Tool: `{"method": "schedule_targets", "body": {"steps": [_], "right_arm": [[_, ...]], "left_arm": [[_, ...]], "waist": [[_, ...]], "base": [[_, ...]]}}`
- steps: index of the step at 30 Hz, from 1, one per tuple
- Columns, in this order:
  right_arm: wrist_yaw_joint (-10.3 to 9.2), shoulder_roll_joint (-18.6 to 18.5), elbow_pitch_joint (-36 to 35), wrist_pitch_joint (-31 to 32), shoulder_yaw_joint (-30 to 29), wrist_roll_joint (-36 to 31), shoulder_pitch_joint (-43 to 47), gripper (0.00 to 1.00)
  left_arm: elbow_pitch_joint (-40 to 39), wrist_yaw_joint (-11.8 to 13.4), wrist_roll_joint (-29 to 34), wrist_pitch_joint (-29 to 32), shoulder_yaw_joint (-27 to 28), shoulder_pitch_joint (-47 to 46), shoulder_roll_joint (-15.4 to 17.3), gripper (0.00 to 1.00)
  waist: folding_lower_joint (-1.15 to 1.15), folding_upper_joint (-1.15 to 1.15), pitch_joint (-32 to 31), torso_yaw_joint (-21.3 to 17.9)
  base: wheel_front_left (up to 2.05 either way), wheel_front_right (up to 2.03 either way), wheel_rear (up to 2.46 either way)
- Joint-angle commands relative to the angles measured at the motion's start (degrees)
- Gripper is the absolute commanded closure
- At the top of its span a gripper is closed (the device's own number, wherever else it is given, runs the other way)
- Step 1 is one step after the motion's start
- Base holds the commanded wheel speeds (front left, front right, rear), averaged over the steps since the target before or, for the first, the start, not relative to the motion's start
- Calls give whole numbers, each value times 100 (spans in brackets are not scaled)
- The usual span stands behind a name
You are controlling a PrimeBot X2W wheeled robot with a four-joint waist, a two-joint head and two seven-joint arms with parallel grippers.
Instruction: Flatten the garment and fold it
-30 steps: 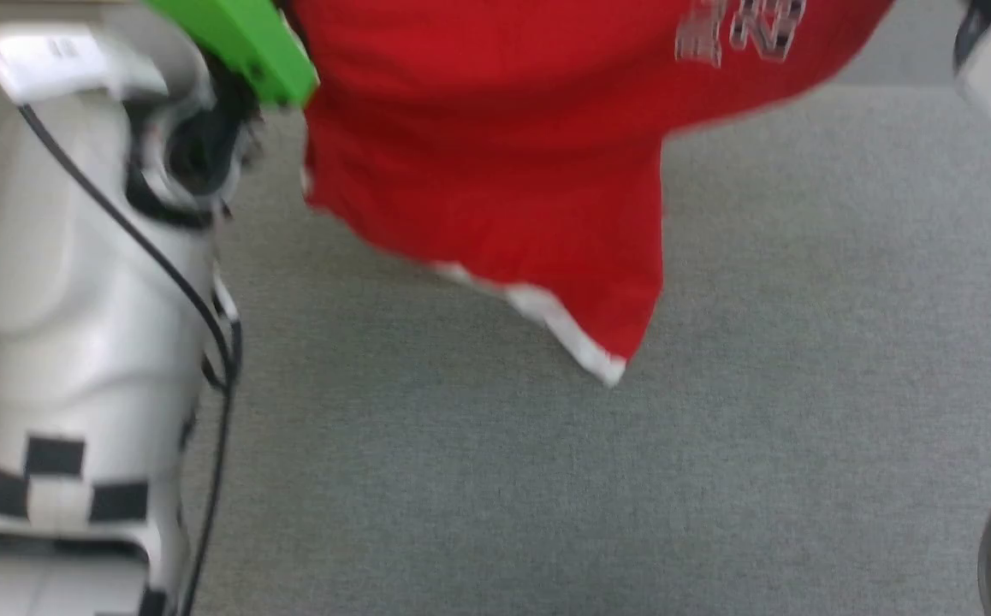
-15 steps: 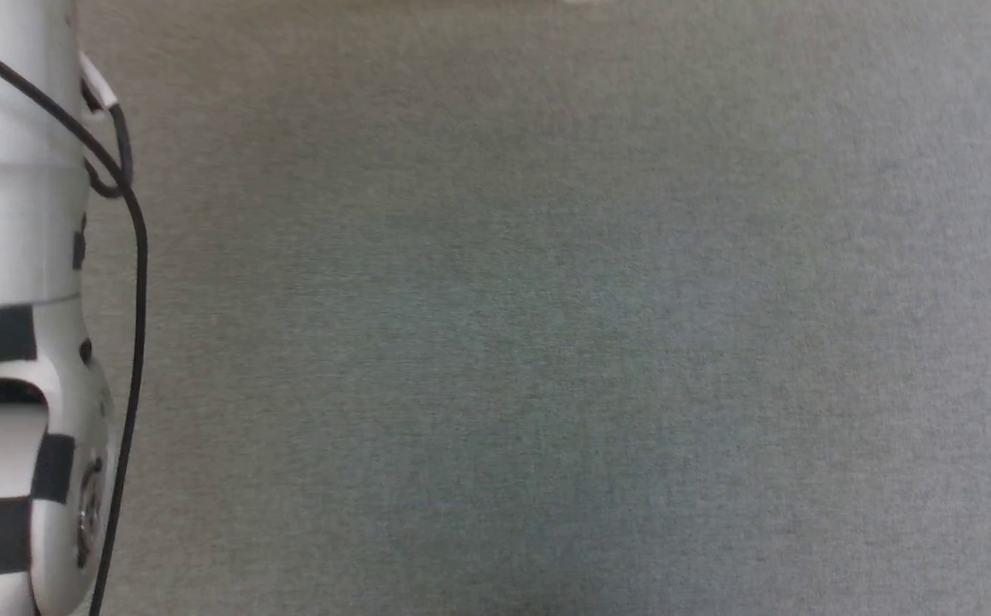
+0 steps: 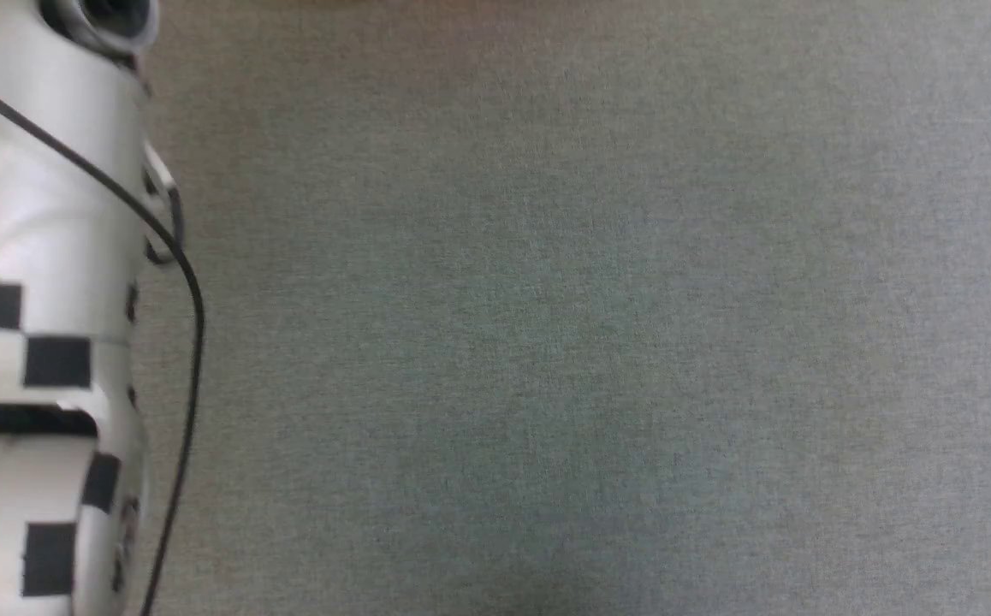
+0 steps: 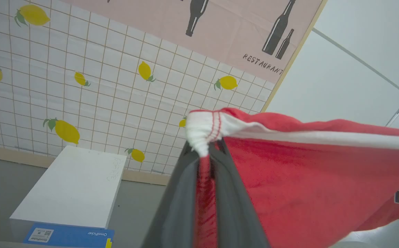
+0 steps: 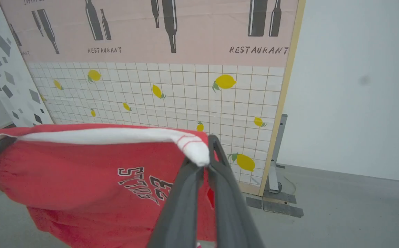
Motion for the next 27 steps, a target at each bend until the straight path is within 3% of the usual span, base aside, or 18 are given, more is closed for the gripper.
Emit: {"method": "schedule_targets", "body": {"steps": [1, 7, 12, 19, 27], "right_arm": [[-11, -37, -114, -74, 65, 144, 291, 100], [-11, -144, -735, 70, 360, 773, 1601, 100], [-11, -330, -1560, 524, 448, 1265, 3071, 100], [-11, -348, -2619, 1552, -113, 1772, 5310, 100], [-11, 52, -3360, 2417, -694, 2091, 7293, 100]], "left_arm": [[48, -64, -105, -47, -37, 242, -16, 100], [26, -165, -505, -211, -227, 1216, -156, 100], [-526, -175, -971, -407, -724, 2425, -248, 100], [-1139, -177, -1572, -518, -1271, 4147, -222, 100], [-1307, -176, -1867, -618, -1479, 5530, -291, 100]], "waist": [[0, 0, -265, 94], [0, 0, -930, 230], [0, 0, -1538, 355], [0, 0, -2141, 486], [0, 0, -2469, 539]], "base": [[0, 0, 0], [0, 0, 0], [0, 0, 0], [0, 0, 0], [0, 0, 0]]}}
